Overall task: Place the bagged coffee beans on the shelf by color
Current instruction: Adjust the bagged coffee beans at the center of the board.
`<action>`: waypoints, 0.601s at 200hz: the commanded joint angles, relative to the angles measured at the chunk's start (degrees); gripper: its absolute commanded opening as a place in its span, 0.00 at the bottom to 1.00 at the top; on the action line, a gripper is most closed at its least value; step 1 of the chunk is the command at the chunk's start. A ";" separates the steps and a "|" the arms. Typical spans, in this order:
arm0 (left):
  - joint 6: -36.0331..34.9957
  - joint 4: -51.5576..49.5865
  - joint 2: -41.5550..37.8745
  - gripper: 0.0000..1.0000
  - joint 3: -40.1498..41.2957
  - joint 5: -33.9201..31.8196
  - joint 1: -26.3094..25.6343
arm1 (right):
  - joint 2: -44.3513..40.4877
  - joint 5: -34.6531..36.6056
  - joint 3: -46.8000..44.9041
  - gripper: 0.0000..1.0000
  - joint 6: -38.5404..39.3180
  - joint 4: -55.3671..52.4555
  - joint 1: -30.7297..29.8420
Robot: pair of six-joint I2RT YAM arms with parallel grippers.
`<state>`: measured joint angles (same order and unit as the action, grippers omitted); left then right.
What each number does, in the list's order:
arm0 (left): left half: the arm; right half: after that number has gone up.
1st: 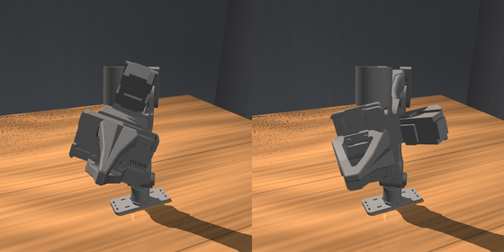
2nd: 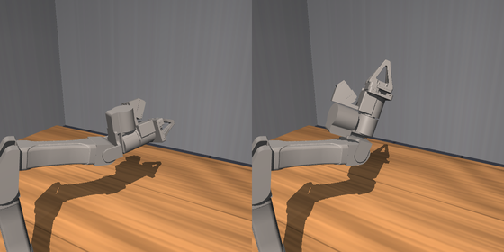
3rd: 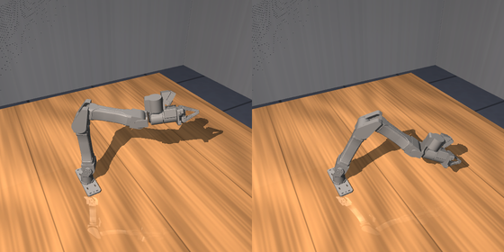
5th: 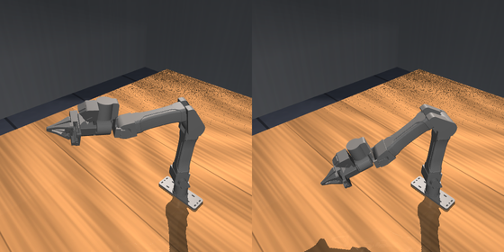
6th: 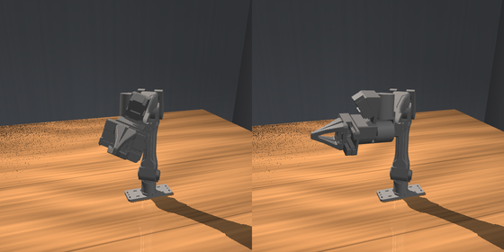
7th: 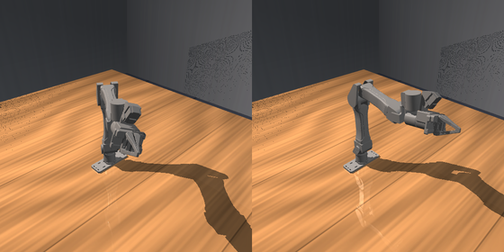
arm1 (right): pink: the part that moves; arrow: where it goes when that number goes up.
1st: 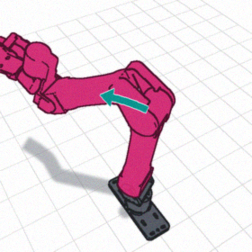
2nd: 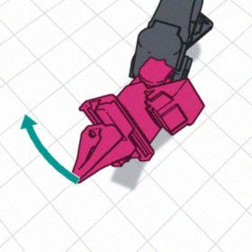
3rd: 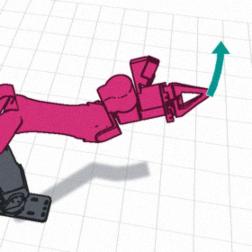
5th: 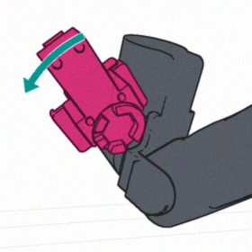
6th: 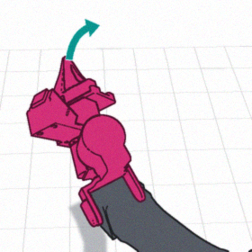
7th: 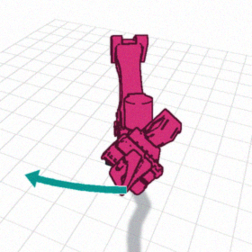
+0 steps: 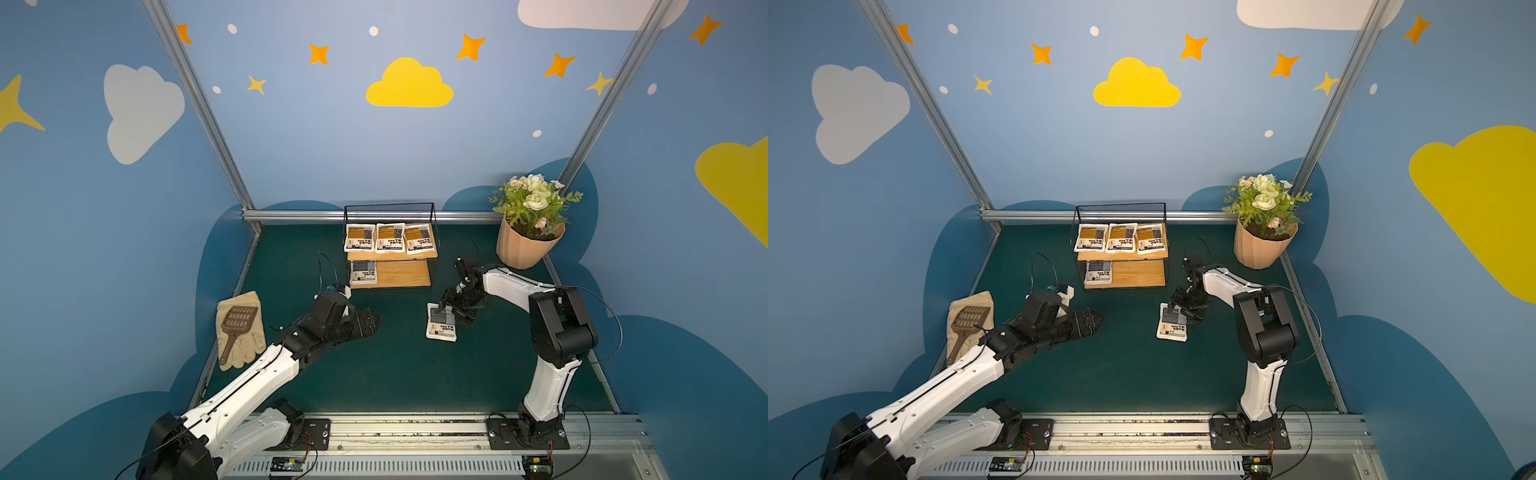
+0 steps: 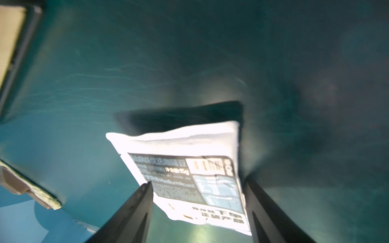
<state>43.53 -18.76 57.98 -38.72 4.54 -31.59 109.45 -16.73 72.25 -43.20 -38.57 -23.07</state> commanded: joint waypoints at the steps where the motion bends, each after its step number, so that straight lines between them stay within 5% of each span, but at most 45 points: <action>1: -1.00 0.83 0.66 1.00 0.49 0.78 0.21 | 2.91 0.02 2.24 0.72 1.42 5.34 -2.66; 48: -0.37 2.13 2.13 1.00 0.67 1.14 0.26 | 2.34 -2.84 3.24 0.71 -1.97 9.91 -7.90; 120: -1.92 5.45 8.74 1.00 -2.40 4.62 -0.12 | -16.18 -2.41 -10.13 0.74 -9.63 17.73 -8.01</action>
<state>43.22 -15.70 64.20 -38.92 6.79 -31.59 99.42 -19.09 66.06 -48.97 -24.53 -31.57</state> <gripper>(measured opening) 0.999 0.741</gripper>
